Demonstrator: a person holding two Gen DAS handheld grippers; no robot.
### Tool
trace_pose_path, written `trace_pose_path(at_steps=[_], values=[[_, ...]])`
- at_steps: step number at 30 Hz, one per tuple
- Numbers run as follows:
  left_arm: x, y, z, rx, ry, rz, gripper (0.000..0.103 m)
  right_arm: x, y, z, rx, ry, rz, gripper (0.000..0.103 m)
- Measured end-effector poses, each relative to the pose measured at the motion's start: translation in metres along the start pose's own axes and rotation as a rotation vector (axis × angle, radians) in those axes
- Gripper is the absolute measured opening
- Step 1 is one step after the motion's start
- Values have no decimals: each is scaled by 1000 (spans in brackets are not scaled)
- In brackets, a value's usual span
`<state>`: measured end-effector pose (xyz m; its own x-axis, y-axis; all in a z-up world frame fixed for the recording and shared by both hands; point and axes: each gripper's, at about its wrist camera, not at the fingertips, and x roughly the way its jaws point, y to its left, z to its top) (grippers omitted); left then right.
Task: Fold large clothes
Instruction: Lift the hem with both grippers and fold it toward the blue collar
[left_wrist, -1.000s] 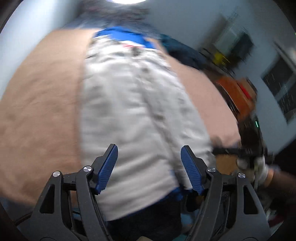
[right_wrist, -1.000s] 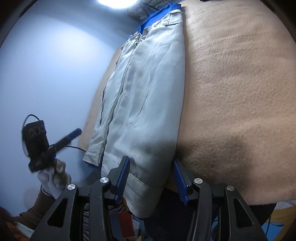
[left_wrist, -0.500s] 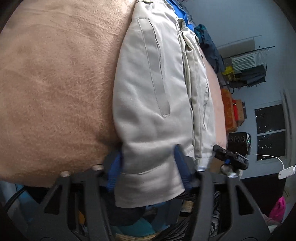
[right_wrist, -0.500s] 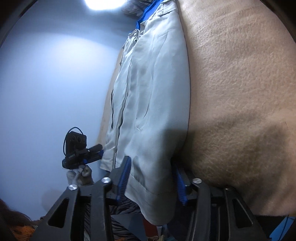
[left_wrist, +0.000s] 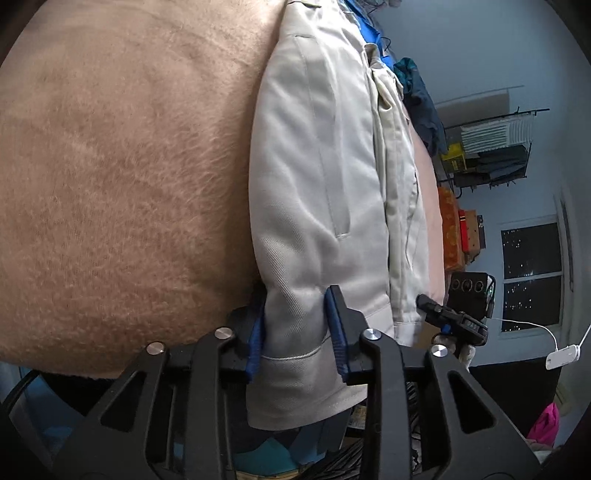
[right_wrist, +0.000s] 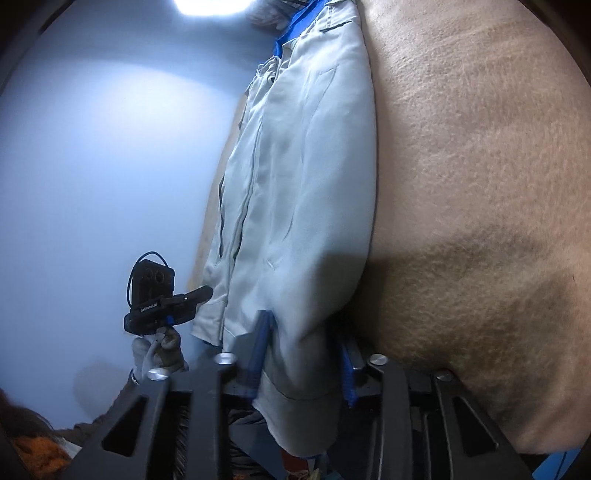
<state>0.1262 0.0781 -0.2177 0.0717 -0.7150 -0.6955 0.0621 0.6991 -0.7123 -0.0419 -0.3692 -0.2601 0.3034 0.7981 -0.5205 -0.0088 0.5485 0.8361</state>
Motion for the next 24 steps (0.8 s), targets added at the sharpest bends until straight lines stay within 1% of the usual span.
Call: trace_pose_path(at_steps=[1, 4, 8, 11, 13, 15, 18, 21, 24], values=[[-3, -5, -1, 10, -9, -4, 19, -2, -2, -1, 2, 0, 0, 22], [-10, -22, 1, 41, -42, -5, 15, -2, 6, 2, -3, -19, 6, 12], [-21, -44, 12, 43, -93, -49, 15, -10, 25, 9, -35, -64, 26, 9], [-32, -49, 24, -2, -139, -95, 14, -21, 29, 17, -4, -115, 55, 8], [-38, -52, 34, -26, -165, -109, 14, -31, 30, 28, 31, -147, 58, 7], [-43, -58, 45, -33, -191, -100, 14, -36, 32, 39, 52, -171, 49, 7], [-42, -67, 61, -31, -207, -84, 14, -38, 38, 61, 67, -189, 19, 7], [-38, -74, 81, -14, -227, -36, 14, -34, 48, 76, 52, -178, -33, 7], [-28, -78, 100, 9, -232, 18, 14, -32, 46, 95, 53, -170, -72, 7]])
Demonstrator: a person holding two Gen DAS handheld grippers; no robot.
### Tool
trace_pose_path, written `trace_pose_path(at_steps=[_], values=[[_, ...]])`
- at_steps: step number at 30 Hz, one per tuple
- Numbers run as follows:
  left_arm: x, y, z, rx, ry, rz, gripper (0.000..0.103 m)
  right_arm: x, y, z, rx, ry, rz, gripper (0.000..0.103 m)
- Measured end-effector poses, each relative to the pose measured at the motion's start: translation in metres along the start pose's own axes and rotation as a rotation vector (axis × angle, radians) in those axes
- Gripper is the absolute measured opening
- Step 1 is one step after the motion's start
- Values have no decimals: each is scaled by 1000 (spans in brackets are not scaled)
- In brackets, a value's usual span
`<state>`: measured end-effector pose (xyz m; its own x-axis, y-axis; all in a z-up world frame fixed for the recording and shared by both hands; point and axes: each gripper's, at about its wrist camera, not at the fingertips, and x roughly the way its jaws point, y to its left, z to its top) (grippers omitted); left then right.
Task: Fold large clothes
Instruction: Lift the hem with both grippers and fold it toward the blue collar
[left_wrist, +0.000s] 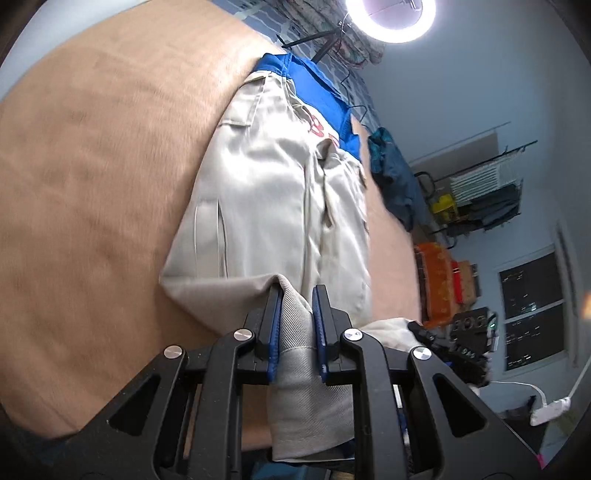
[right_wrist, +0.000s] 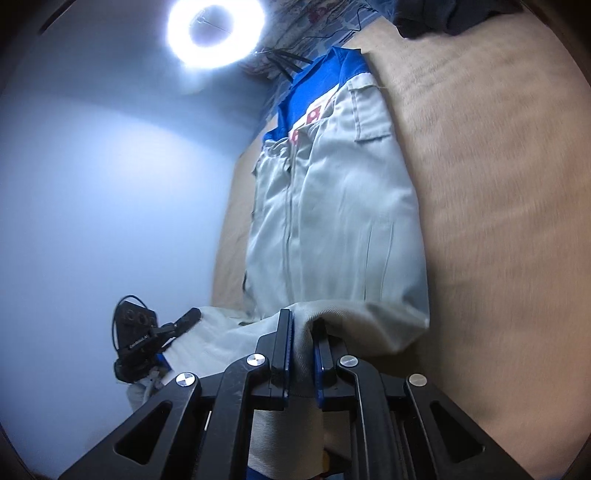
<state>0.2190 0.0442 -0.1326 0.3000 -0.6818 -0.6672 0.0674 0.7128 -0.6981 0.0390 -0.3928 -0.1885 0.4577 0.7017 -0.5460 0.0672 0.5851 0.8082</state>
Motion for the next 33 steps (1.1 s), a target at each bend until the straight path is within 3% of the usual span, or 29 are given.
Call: trace_pose_path(at_steps=[11, 17, 20, 21, 22, 25, 29, 33], values=[[58, 18, 38, -59, 25, 53, 14, 35, -24, 47, 150, 35, -22, 7], [62, 25, 41, -56, 11, 89, 16, 42, -35, 51, 197, 46, 16, 13], [52, 24, 48, -46, -32, 112, 31, 35, -37, 53, 219, 38, 50, 24], [47, 25, 50, -51, -50, 106, 41, 28, -39, 54, 221, 18, 60, 32], [38, 26, 53, -57, -82, 92, 44, 17, -41, 55, 221, -11, 66, 37], [18, 29, 60, -51, -135, 68, 44, -8, -47, 61, 229, -73, 99, 38], [10, 36, 54, 4, -119, 79, 44, -35, -41, 61, 87, -104, 31, 37], [23, 40, 38, 68, -27, 91, 44, -30, -33, 46, -52, -47, -51, 37]])
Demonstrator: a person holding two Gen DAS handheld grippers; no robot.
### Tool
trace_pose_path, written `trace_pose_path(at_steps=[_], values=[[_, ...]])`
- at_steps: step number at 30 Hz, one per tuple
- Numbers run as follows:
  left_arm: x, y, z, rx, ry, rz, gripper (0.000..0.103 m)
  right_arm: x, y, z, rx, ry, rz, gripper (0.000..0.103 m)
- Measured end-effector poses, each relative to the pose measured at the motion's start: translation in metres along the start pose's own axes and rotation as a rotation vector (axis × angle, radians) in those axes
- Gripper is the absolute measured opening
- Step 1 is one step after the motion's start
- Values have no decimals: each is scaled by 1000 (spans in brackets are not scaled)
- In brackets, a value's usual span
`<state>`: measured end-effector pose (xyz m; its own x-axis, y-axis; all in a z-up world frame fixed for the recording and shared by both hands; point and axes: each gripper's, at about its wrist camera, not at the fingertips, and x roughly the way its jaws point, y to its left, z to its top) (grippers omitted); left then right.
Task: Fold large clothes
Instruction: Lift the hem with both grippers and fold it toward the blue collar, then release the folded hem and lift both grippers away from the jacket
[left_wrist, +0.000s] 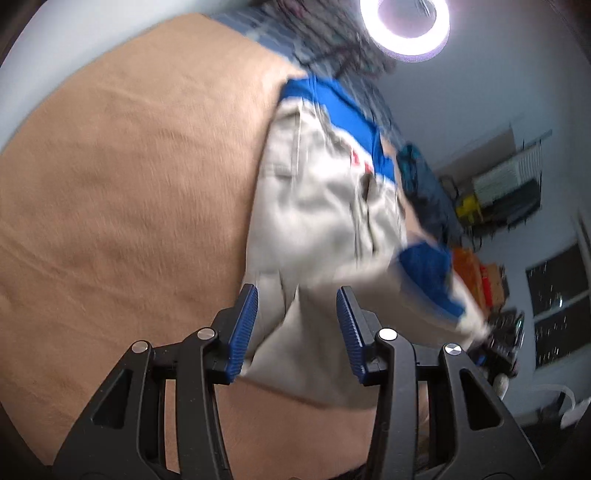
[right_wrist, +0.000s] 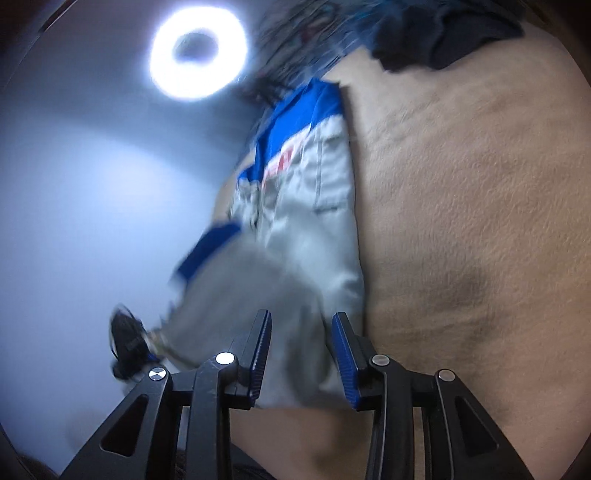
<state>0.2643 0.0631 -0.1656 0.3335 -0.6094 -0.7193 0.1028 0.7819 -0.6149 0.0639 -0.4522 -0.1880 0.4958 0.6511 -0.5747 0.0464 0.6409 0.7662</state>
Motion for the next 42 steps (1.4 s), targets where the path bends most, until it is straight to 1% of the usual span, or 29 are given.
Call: trace_pose_path(at_steps=[2, 4, 6, 7, 8, 9, 12, 14, 16, 18, 19, 22, 25, 26, 27, 28, 30, 34, 36, 38, 39, 40, 41, 42], values=[[13, -6, -9, 42, 59, -2, 44, 11, 4, -6, -44, 30, -37, 37], [25, -14, -17, 93, 88, 22, 44, 21, 12, -11, -90, 61, -49, 37], [36, -22, -21, 147, 106, 68, 44, 31, 20, -15, -136, 93, -58, 38], [42, -25, -23, 169, 116, 86, 44, 37, 24, -17, -167, 104, -87, 39], [47, -27, -25, 186, 129, 98, 44, 40, 29, -18, -197, 108, -115, 42], [50, -29, -26, 197, 135, 106, 44, 44, 31, -20, -218, 114, -131, 47], [57, -31, -26, 212, 144, 114, 44, 51, 34, -26, -255, 134, -158, 48], [58, -32, -25, 213, 148, 106, 44, 55, 35, -29, -269, 152, -162, 47], [57, -33, -25, 217, 151, 106, 43, 57, 38, -33, -300, 161, -173, 38], [57, -36, -27, 231, 150, 110, 39, 52, 42, -37, -323, 157, -181, 33], [57, -39, -28, 245, 148, 119, 36, 50, 41, -37, -323, 153, -176, 32], [57, -41, -29, 263, 151, 121, 36, 47, 42, -37, -322, 144, -167, 31], [62, -38, -26, 227, 146, 108, 36, 58, 42, -33, -322, 137, -173, 37], [62, -38, -25, 222, 142, 103, 34, 62, 41, -33, -312, 142, -173, 37], [61, -39, -25, 225, 136, 109, 16, 65, 40, -33, -306, 143, -177, 37], [58, -40, -26, 229, 126, 113, 11, 68, 41, -33, -303, 144, -179, 26], [49, -38, -27, 195, 102, 86, 7, 65, 44, -35, -322, 140, -193, 13], [16, -33, -37, 88, 30, 26, 5, 44, 56, -39, -323, 101, -136, 6], [4, -27, -41, 48, -6, 50, 4, 34, 56, -39, -287, 81, -96, 5], [4, -11, -40, -11, -33, 133, 3, 31, 48, -38, -224, 78, -77, 4], [7, -2, -37, -41, -29, 167, 3, 34, 39, -37, -191, 87, -85, 4], [12, 9, -34, -85, -16, 184, 3, 37, 32, -37, -161, 100, -101, 4], [17, 22, -30, -129, -8, 197, 3, 45, 21, -37, -117, 121, -130, 4], [18, 27, -27, -139, -8, 192, 3, 49, 15, -38, -86, 133, -151, 4]])
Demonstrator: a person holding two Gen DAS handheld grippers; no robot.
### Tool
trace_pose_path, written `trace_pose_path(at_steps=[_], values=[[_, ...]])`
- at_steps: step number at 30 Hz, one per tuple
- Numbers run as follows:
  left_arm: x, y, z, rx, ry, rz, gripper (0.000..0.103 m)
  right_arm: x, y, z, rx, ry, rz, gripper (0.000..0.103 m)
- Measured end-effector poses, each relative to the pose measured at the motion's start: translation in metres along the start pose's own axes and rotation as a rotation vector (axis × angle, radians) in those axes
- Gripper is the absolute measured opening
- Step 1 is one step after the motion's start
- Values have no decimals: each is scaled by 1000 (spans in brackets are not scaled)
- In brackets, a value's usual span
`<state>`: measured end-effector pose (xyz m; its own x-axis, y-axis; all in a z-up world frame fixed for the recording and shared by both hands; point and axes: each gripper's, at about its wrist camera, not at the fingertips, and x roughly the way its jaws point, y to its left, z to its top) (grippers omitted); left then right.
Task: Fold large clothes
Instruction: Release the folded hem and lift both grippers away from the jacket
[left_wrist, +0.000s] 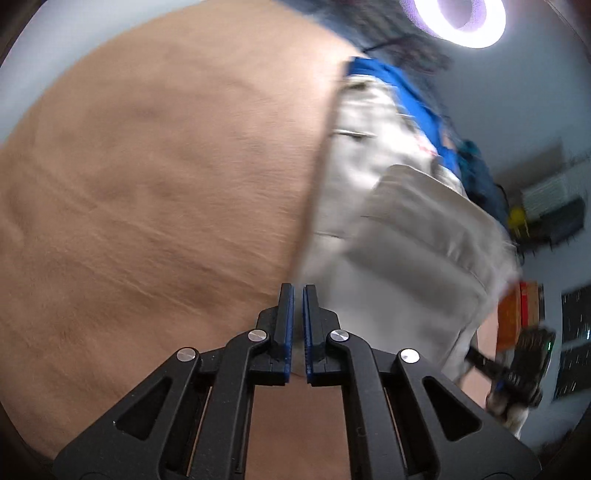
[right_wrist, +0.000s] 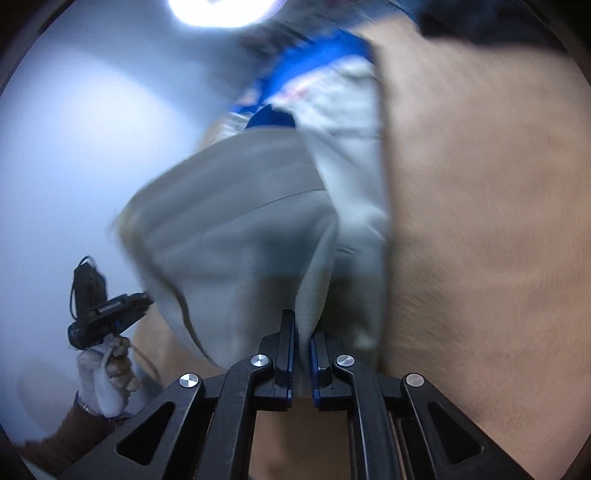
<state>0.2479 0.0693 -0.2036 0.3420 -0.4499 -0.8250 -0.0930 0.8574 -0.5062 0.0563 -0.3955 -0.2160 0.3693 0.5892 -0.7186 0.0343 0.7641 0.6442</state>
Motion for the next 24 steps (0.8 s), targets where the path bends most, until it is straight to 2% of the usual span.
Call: trace_pose_path(at_steps=[2, 3, 4, 7, 9, 11, 15, 17, 21, 24], values=[[-6, 1, 4, 15, -28, 6, 3, 1, -5, 0, 39, 10, 1, 5], [-10, -3, 4, 32, -44, 6, 3, -2, 0, 2, 11, 22, -7, 10], [-16, -9, 4, 59, -59, 3, 3, -6, 9, 4, -44, 24, -38, 17], [-28, -35, -2, 166, -99, -3, 3, -22, 35, 6, -200, -35, -163, 27], [-28, -56, -8, 259, -112, -9, 3, -33, 52, 5, -287, -111, -214, 28], [-22, -77, -13, 344, -112, -11, 10, -37, 67, 8, -350, -167, -204, 29], [2, -115, -11, 433, -101, 1, 12, -26, 86, 16, -409, -214, -187, 29], [18, -128, -2, 482, -90, 43, 12, -19, 88, 23, -402, -236, -179, 29], [55, -133, 18, 486, -39, 103, 12, 1, 89, 36, -404, -228, -225, 29], [71, -130, 23, 514, -40, 107, 12, 19, 75, 40, -400, -157, -299, 24]])
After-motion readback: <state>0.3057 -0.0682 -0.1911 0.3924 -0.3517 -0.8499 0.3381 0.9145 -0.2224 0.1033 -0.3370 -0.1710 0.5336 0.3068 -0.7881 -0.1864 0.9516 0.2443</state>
